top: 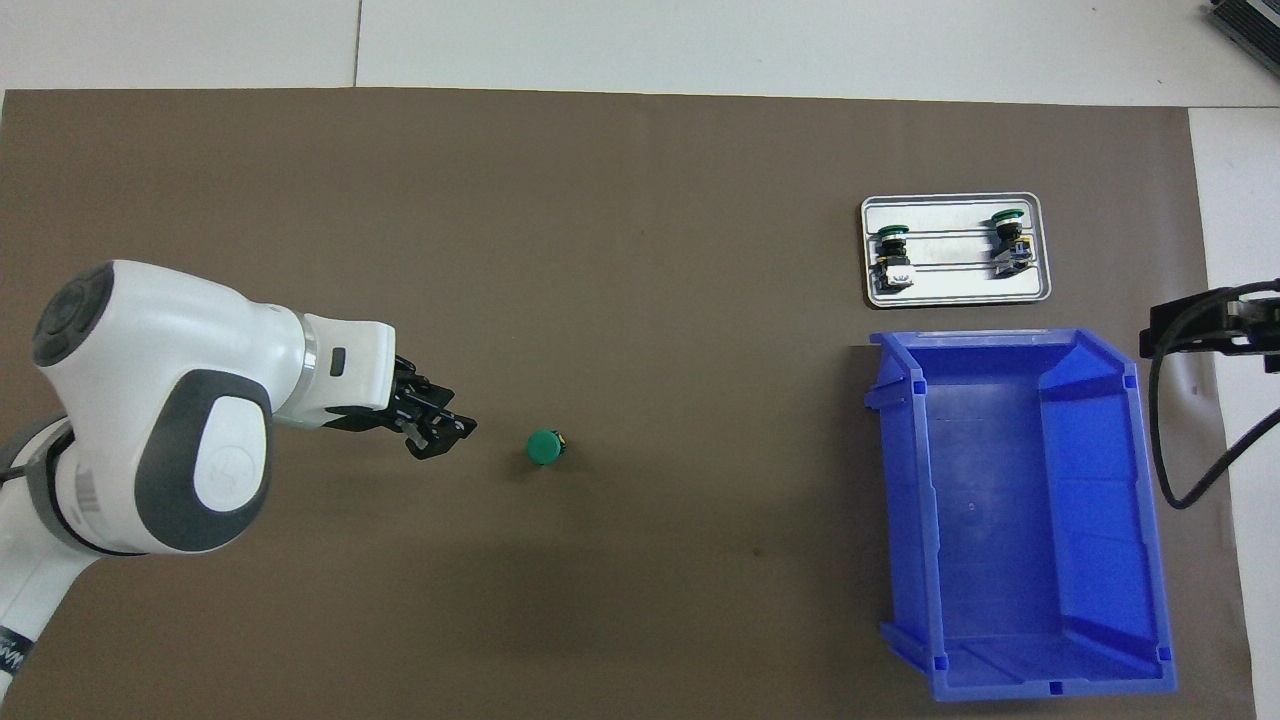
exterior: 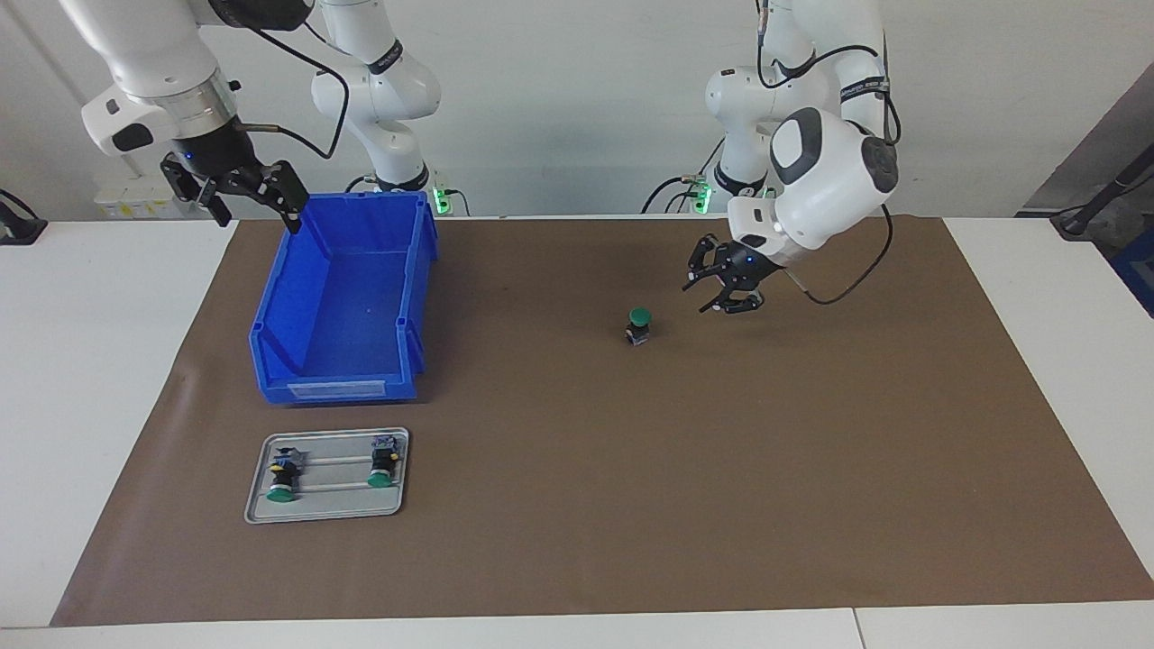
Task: Place and press button with both arms
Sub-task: 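Press down on the green button cap with the left gripper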
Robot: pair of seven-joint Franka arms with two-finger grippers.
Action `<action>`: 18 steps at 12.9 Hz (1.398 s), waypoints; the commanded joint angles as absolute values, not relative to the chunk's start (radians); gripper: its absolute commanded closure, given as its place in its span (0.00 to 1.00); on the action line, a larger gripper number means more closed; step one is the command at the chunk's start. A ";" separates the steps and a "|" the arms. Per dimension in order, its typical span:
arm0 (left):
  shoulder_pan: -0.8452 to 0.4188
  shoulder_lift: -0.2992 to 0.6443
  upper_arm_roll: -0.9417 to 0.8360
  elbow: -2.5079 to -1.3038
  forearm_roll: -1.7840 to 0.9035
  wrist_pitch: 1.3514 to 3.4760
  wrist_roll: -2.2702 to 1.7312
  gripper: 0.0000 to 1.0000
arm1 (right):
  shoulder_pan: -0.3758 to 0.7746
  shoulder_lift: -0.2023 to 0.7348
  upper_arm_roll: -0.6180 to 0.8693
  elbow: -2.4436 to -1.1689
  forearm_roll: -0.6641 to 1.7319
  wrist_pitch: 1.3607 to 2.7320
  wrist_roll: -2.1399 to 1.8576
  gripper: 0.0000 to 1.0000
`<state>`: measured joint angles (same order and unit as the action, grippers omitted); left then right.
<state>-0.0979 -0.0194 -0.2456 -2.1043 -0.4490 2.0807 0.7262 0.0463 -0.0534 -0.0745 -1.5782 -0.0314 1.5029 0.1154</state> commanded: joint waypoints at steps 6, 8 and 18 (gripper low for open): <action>-0.176 0.009 -0.337 -2.103 -0.138 2.188 0.240 1.00 | 0.048 -0.058 -0.078 -1.588 -0.037 1.513 0.101 0.00; -0.190 0.012 -0.362 -2.108 -0.109 2.210 0.146 1.00 | 0.048 -0.058 -0.078 -1.588 -0.037 1.513 0.101 0.00; -0.221 0.068 -0.430 -2.134 0.074 2.253 -0.009 1.00 | 0.048 -0.058 -0.078 -1.588 -0.037 1.513 0.101 0.00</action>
